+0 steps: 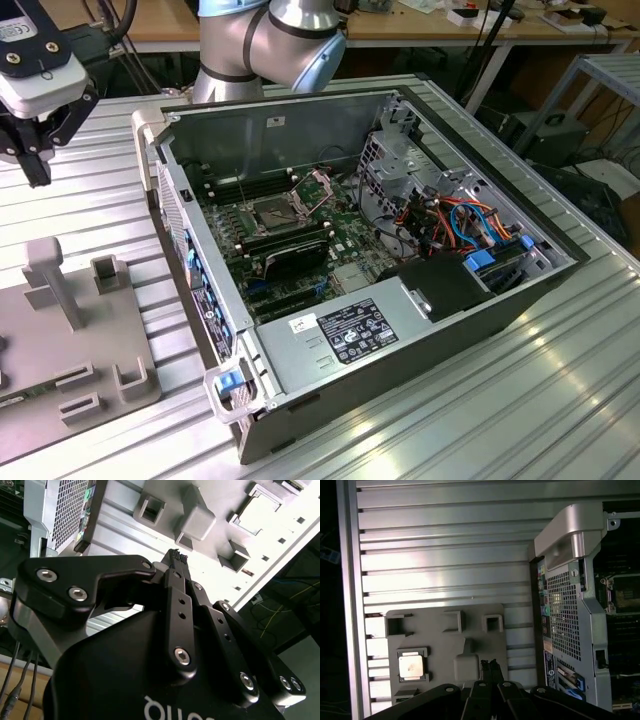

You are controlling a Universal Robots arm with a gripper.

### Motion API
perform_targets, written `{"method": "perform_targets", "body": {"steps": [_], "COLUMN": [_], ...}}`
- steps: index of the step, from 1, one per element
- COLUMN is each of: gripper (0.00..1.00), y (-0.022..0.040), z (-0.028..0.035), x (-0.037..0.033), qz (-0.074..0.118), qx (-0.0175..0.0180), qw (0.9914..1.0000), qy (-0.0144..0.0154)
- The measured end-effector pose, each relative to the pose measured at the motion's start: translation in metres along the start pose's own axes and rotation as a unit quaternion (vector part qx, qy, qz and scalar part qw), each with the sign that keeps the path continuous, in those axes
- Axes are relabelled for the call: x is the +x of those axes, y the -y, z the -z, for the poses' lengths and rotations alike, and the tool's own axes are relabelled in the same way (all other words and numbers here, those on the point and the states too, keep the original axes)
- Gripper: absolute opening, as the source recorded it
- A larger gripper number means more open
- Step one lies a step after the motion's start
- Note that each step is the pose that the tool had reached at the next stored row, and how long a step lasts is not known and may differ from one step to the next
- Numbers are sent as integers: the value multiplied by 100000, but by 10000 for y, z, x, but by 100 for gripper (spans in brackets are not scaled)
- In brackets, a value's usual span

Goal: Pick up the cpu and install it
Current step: 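Reach for the cpu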

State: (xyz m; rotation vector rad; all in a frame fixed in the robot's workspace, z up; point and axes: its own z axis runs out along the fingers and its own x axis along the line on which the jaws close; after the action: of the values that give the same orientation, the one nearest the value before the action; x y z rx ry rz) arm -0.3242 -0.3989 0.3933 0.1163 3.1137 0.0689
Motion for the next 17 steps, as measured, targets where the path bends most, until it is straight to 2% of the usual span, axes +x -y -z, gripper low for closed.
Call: {"method": "perform_targets", "body": {"steps": [11,17], "gripper": [11,11], "y": [2,8], "z": [-26,-41], "x": [10,87], "qz": [-9,-12], "qx": [6,5], "qw": [100000,100000], "qy": [-1,2]}}
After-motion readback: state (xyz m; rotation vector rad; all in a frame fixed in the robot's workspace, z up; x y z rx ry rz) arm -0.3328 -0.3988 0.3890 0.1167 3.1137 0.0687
